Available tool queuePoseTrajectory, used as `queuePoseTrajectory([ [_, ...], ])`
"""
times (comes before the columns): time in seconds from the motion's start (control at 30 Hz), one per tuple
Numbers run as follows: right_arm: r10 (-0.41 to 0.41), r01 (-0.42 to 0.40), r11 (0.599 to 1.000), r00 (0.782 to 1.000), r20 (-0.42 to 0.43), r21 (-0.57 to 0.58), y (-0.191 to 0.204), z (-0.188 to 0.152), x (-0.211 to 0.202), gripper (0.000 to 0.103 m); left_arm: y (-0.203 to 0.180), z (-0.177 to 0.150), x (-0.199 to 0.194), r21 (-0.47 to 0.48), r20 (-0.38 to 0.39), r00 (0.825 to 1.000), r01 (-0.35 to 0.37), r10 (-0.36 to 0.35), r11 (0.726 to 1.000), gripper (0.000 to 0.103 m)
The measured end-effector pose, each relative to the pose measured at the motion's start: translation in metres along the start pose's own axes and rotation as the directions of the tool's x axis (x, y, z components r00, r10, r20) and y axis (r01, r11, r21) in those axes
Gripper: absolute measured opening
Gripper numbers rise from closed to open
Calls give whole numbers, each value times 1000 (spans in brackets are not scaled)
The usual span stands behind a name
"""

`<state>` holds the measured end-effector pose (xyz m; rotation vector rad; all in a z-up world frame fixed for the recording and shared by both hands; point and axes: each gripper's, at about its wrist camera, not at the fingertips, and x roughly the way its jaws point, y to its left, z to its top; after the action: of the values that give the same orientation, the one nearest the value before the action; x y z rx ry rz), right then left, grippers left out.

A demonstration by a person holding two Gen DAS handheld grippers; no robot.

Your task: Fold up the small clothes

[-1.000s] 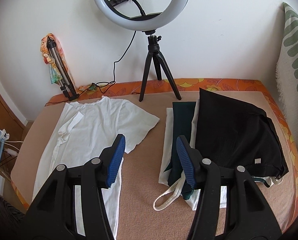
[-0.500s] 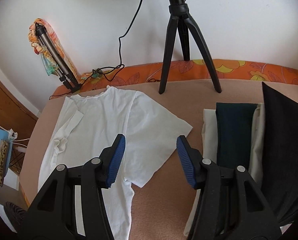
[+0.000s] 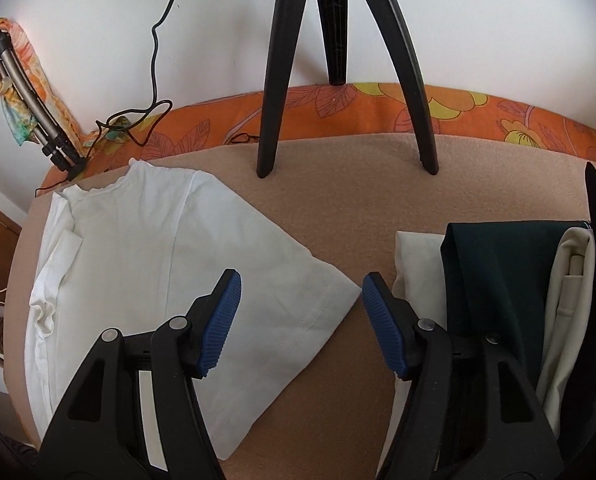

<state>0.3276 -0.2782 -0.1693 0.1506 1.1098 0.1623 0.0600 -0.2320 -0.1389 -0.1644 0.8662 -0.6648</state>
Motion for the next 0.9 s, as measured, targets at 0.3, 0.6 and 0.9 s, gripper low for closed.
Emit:
queuePoseTrajectory([
  [0.3, -65, 65, 997, 998, -8, -42, 8, 1, 14, 53, 8, 4, -9, -25, 52, 999, -2, 4, 1000, 5],
  [0.6, -69, 72, 993, 997, 29, -90, 31, 6, -5, 7, 31, -6, -26, -105, 88, 995, -29, 38, 994, 5],
  [0.9, -70, 83, 986, 993, 93, -142, 88, 26, -46, 7, 41, -21, -51, -139, 115, 991, -49, 65, 989, 5],
])
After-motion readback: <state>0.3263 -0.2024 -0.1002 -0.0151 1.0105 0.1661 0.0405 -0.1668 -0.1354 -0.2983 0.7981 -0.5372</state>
